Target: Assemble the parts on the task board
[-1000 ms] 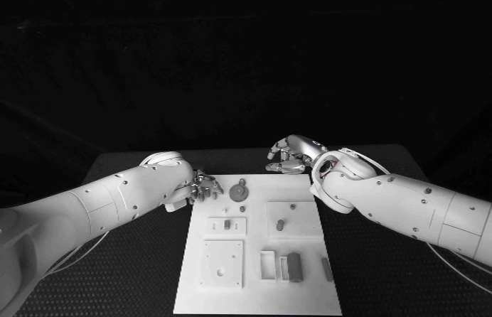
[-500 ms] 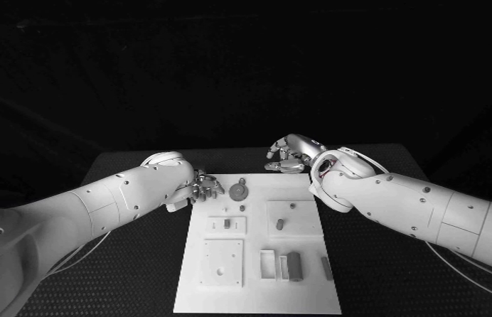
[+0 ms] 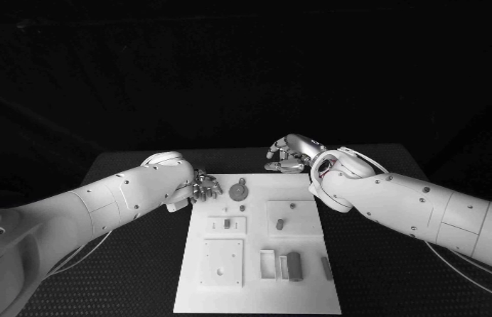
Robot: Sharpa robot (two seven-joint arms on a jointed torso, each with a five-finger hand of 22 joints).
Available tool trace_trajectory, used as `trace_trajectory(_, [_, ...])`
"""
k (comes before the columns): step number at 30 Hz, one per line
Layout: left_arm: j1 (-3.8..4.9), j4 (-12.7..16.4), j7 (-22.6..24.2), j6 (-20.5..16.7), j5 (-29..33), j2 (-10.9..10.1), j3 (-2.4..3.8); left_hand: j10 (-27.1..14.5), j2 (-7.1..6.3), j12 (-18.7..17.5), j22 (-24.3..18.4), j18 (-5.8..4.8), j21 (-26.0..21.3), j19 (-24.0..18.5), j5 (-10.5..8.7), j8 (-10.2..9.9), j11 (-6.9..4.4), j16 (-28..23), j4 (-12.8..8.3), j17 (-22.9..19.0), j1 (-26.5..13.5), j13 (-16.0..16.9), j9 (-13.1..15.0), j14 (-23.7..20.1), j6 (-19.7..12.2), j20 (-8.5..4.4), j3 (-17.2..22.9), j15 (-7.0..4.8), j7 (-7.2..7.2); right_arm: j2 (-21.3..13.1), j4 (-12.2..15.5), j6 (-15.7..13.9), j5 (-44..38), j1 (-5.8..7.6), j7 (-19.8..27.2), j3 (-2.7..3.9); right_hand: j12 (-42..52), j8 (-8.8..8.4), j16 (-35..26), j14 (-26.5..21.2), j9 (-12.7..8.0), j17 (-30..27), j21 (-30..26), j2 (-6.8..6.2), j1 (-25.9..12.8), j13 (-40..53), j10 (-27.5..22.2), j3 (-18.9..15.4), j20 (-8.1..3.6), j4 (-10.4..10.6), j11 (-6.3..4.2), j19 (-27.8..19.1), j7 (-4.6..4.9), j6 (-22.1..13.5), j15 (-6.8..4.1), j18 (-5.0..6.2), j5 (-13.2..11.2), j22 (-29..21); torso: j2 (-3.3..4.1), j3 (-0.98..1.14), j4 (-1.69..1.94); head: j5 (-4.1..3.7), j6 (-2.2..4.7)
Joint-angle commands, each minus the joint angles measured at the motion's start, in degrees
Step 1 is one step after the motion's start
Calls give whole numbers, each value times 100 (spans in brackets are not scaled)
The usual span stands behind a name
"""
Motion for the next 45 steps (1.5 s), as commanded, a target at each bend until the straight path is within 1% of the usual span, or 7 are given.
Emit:
trace_trajectory(1, [-7,-7,85,0,54,21,2,-33,74,33,79,63,-29,44,-13,-15,58,39,-46,-13,25,-14,-8,36,430,1,-2,-6,-19,5,0,50,-5,-1,25,2,-32,-36,-33,-39,6,4,-31,59,-16,-8,-39,-38,-31,12,11,-1,34,-1,-3,490,7,91,1,-2,-1,1,0])
trace_trajectory(13, [-29,-25,98,1,55,37,2,-5,142,45,86,61,-30,74,-15,-14,48,62,-80,-35,85,-34,-9,60,465,-7,-17,-16,-30,1,1,51,-5,-1,26,2,-32,-36,-34,-41,6,2,-32,61,-16,-8,-39,-39,-31,11,11,-1,34,0,-3,490,7,91,0,-3,3,-7,-2])
trace_trajectory(25, [-30,-19,94,-1,127,16,2,27,352,60,100,53,-43,108,-12,-25,33,98,-122,-92,333,-82,-12,85,516,-22,8,-32,-45,-1,-4,54,-5,-1,26,2,-31,-37,-36,-43,7,-2,-33,62,-19,-9,-39,-41,-30,12,11,0,35,0,-3,490,7,91,3,-2,4,-8,-12])
trace_trajectory(26, [-30,-16,95,5,127,15,2,38,282,62,96,44,-46,131,-22,-27,36,106,-43,-109,413,-97,-11,90,528,-18,132,-32,-45,-1,-3,54,-5,-1,27,2,-31,-37,-35,-41,7,1,-33,63,-19,-9,-39,-41,-30,12,11,0,35,0,-3,490,7,91,2,-3,3,-8,-13])
trace_trajectory(28, [-30,-11,94,10,127,13,3,53,258,70,97,47,-47,146,-25,-21,29,119,-13,-118,473,-103,-5,100,548,-25,223,-35,-51,-1,-3,55,-5,-1,28,2,-31,-37,-35,-40,7,3,-33,63,-20,-9,-39,-41,-30,13,11,0,35,0,-3,490,7,92,2,-3,3,-10,-12])
trace_trajectory(39, [-38,-24,69,-12,116,7,3,122,383,120,121,45,-13,216,4,22,-11,184,-76,-146,771,-118,24,158,662,-51,485,-67,-96,-16,-7,56,-5,-1,28,2,-31,-37,-35,-41,8,2,-34,63,-25,-10,-39,-44,-30,16,12,0,35,1,-3,490,6,92,-1,-5,10,-12,-25])
trace_trajectory(45, [-42,-15,78,-78,116,-28,5,153,386,140,124,34,5,245,8,50,-25,205,-74,-163,835,-129,44,187,727,-60,524,-76,-116,-20,-9,55,-4,-1,28,2,-31,-38,-35,-40,8,3,-34,63,-30,-10,-40,-46,-29,19,12,0,35,2,-3,490,6,92,1,-5,2,-7,-26])
